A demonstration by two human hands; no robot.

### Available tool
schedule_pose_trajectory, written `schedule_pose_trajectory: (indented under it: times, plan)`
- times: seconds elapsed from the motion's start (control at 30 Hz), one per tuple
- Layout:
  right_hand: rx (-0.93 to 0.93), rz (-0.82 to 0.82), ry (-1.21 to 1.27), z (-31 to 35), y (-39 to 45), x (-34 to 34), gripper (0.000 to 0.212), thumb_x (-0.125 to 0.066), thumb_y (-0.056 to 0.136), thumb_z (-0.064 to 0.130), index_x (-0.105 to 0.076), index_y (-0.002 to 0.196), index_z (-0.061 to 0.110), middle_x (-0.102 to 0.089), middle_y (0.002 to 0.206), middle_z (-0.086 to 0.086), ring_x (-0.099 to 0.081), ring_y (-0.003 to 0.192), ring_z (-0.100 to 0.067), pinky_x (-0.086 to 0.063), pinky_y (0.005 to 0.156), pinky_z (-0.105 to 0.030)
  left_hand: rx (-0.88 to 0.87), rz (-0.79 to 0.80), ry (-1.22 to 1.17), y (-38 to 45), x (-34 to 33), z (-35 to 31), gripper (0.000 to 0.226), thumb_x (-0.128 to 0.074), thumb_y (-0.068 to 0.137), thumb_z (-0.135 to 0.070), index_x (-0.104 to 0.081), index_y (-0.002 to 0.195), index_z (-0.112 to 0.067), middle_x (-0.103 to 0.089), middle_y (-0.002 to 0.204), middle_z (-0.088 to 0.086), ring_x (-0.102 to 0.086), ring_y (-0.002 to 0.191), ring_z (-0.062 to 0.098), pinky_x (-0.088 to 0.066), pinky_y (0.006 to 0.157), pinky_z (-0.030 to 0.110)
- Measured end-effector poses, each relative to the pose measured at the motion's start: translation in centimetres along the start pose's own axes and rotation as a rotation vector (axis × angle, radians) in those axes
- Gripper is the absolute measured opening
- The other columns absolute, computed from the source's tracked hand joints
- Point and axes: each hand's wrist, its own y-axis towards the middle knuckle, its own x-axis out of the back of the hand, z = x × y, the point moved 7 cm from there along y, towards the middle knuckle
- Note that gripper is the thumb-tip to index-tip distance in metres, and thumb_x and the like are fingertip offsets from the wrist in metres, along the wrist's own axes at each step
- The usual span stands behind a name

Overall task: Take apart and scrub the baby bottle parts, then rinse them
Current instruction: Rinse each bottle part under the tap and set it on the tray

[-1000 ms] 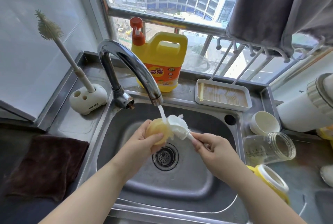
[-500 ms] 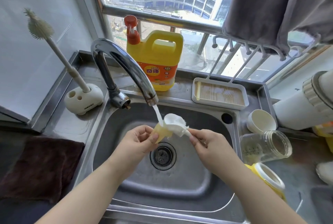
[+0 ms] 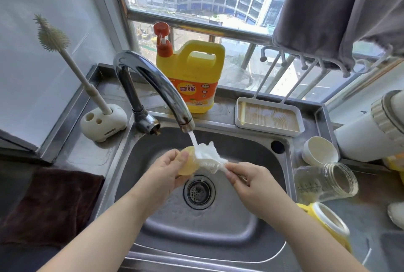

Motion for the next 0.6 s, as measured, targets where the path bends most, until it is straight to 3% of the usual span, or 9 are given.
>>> schedule_pose_trajectory:
  times: [0.13, 0.23, 0.3, 0.37, 0.4, 0.53, 0.6]
  plan:
    - [-0.047, -0.009, 0.014, -1.4, -0.3, 0.2, 0.019, -0.054, 0.093, 0.033, -0.068, 0.105, 0.031, -0.068, 0.085, 0.008, -0.061, 0.083, -0.009, -0.051, 0.077, -0.036, -0.021, 0.015, 0.013, -0.3, -0.1, 0.2, 0.022, -0.059, 0.078, -0.026, -0.047, 0.068, -0.012, -0.064, 0.089, 0.01, -0.062, 0.085, 0.019, -0.056, 0.081, 0.035]
    - [-0.066, -0.019, 0.044, -1.7, -0.5, 0.2, 0.021, -0.055, 0.093, 0.033, -0.067, 0.11, 0.036, -0.07, 0.09, 0.011, -0.062, 0.086, -0.005, -0.051, 0.08, -0.034, -0.045, 0.032, -0.038, -0.4, -0.2, -0.2, 0.026, -0.066, 0.084, -0.02, -0.048, 0.067, -0.012, -0.065, 0.087, 0.015, -0.063, 0.08, 0.022, -0.058, 0.073, 0.032]
    - [-0.026, -0.021, 0.081, -0.9, -0.6, 0.0, 0.023, -0.055, 0.092, 0.034, -0.065, 0.113, 0.038, -0.07, 0.091, 0.007, -0.062, 0.086, -0.007, -0.05, 0.079, -0.033, -0.022, 0.052, -0.074, -0.3, -0.5, -0.2, 0.024, -0.061, 0.081, -0.026, -0.054, 0.086, -0.003, -0.066, 0.101, 0.021, -0.063, 0.086, 0.026, -0.058, 0.073, 0.033]
    - [-0.004, -0.031, 0.078, -0.6, -0.5, -0.1, 0.022, -0.055, 0.093, 0.035, -0.062, 0.111, 0.045, -0.07, 0.089, 0.005, -0.062, 0.084, -0.009, -0.05, 0.078, -0.034, 0.005, 0.056, -0.073, -0.2, -0.9, 0.0, 0.05, -0.061, 0.084, -0.033, -0.051, 0.113, 0.006, -0.063, 0.115, 0.026, -0.063, 0.095, 0.03, -0.058, 0.077, 0.034]
    - [-0.005, -0.031, 0.073, -0.6, -0.4, -0.1, 0.022, -0.055, 0.093, 0.035, -0.059, 0.11, 0.048, -0.07, 0.089, 0.006, -0.062, 0.085, -0.009, -0.05, 0.078, -0.035, 0.01, 0.042, -0.06, -0.3, -1.0, 0.1, 0.051, -0.063, 0.087, -0.036, -0.05, 0.116, 0.004, -0.062, 0.116, 0.026, -0.064, 0.096, 0.031, -0.058, 0.078, 0.033]
    - [-0.024, -0.001, 0.063, -0.9, -0.9, -0.1, 0.023, -0.053, 0.092, 0.039, -0.052, 0.11, 0.053, -0.069, 0.089, 0.005, -0.063, 0.086, -0.011, -0.051, 0.079, -0.039, 0.022, 0.029, -0.025, -0.5, -0.8, 0.3, 0.019, -0.055, 0.088, -0.025, -0.057, 0.094, -0.007, -0.065, 0.106, 0.019, -0.06, 0.1, 0.033, -0.055, 0.076, 0.033]
    - [-0.059, -0.013, 0.049, -1.4, -1.0, 0.2, 0.021, -0.053, 0.093, 0.039, -0.059, 0.111, 0.046, -0.069, 0.088, 0.01, -0.061, 0.085, -0.009, -0.051, 0.079, -0.038, -0.008, 0.046, 0.063, -0.6, -0.6, 0.1, 0.011, -0.058, 0.085, -0.022, -0.056, 0.083, -0.01, -0.064, 0.09, 0.01, -0.054, 0.091, 0.028, -0.047, 0.077, 0.033]
